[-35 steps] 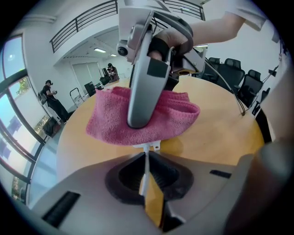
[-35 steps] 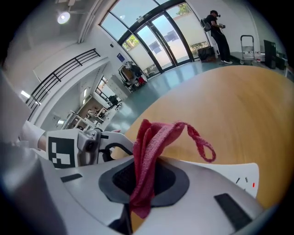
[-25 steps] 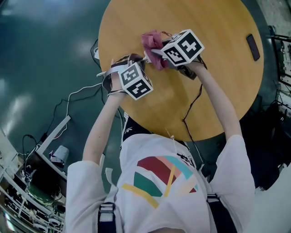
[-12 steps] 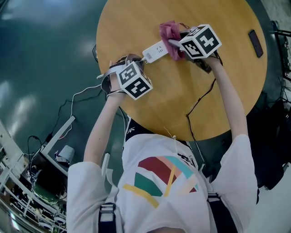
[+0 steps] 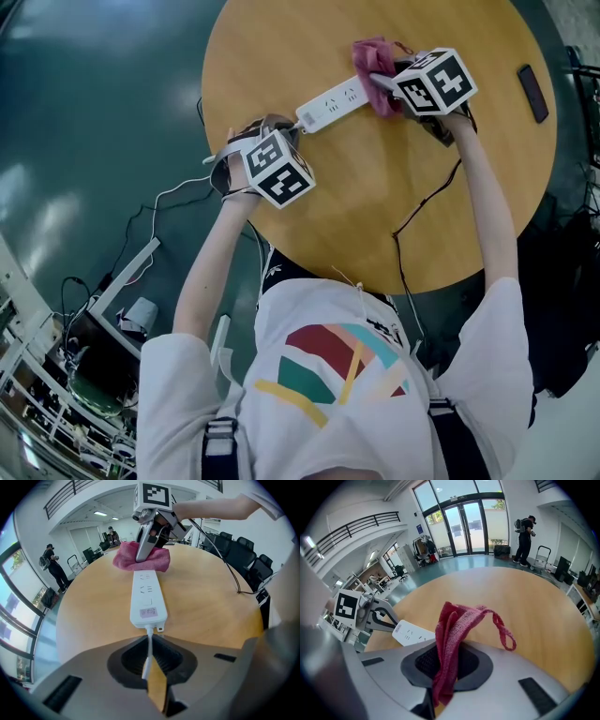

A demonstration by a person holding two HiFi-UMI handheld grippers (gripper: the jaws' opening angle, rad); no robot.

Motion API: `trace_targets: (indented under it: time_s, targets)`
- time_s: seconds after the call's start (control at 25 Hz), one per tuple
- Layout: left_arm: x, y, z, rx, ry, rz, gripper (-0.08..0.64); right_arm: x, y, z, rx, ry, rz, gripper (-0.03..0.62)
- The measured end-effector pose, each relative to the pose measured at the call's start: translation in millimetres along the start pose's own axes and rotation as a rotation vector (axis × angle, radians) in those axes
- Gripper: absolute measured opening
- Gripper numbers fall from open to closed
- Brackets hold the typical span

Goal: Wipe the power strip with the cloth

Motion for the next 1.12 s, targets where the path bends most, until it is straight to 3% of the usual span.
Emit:
trace_targets:
  time_s: [0.2, 0.36, 0.52, 0.64, 0.8, 0.88, 1.12]
  targets:
    - [0, 1, -1, -0.002, 0.006, -0.006, 0.073, 3, 1, 2, -0.01, 0.03, -0.001, 0.04]
    - [0, 0, 0, -0.005, 0.004, -0.005, 0.074, 1, 8, 4, -0.065, 0.068, -0.018, 0.04]
    - [-1, 0, -1, -0.002, 0.002, 0.007, 0.074, 9, 25, -10, -0.072, 0.139, 0.03, 0.04]
    - [-2, -1, -1, -0.004, 0.002, 0.005, 0.073, 10, 33, -48, -0.06, 0.371, 0.03, 0.04]
    - [-1, -1, -3, -0.027, 0.008, 0.0, 0.073, -9, 22, -105, -0.095, 0.91, -0.117, 0.04]
    - [-1, -1, -4, -0.046, 0.008, 0.013, 0.074, -18, 14, -124, -0.141, 1.101, -0.159, 0.04]
    - [-3, 1, -6, -0.081, 0.025, 0.021, 0.074, -17, -6, -159, -0.186, 1.313, -0.123, 0.04]
Point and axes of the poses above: the fingertips, and each gripper's own axes: y backward along the fingers, z to its right, x out of its top, the point moved 5 cm from there along y, backward along the fingers, and after that the axes turned 11 degrees about y, right-handed, at the moved point
